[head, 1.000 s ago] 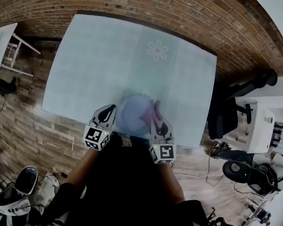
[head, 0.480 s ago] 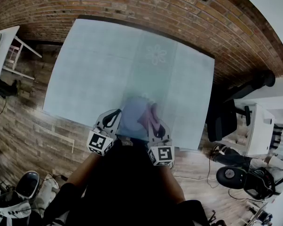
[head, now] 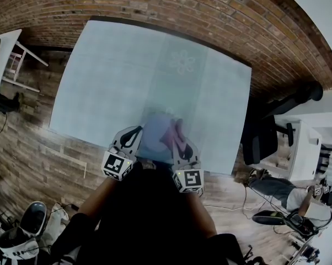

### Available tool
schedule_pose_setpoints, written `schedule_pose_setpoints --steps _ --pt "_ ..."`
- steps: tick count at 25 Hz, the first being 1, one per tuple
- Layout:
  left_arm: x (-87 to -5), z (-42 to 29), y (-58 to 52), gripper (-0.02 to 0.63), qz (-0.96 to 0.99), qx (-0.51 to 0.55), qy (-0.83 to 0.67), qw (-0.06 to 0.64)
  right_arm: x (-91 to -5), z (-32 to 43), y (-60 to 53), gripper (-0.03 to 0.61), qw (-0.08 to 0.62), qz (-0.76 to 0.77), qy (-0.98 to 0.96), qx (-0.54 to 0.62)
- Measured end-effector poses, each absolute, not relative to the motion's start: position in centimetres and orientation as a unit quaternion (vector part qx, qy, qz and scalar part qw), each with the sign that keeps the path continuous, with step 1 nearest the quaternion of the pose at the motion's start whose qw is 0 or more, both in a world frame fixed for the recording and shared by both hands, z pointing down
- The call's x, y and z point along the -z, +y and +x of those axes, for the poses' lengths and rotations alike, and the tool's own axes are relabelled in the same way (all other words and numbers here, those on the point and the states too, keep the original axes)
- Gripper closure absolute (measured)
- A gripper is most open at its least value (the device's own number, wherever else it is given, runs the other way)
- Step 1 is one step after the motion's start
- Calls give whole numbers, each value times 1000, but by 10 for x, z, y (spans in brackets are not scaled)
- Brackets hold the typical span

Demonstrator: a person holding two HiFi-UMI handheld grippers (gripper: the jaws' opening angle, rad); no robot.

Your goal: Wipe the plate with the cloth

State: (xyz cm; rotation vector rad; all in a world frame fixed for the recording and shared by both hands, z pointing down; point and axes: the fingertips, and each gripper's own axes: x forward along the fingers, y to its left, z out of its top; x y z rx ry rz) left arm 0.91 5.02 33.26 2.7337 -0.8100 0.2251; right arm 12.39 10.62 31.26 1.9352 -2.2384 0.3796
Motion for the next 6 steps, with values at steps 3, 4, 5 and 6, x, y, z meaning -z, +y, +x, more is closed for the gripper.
schedule_pose_setpoints --steps 3,4,5,6 --pt "-334 12 50 572 947 -80 -277 143 -313 124 105 517 80 645 -749 -129" --pt "-334 13 50 572 947 -81 -275 143 -313 125 105 517 80 645 -749 -129" --pt "-333 14 50 572 948 -81 -274 142 -313 125 104 517 80 644 -750 -129" --pt "-333 15 51 572 948 -81 -272 142 -314 125 104 517 80 643 -750 -130"
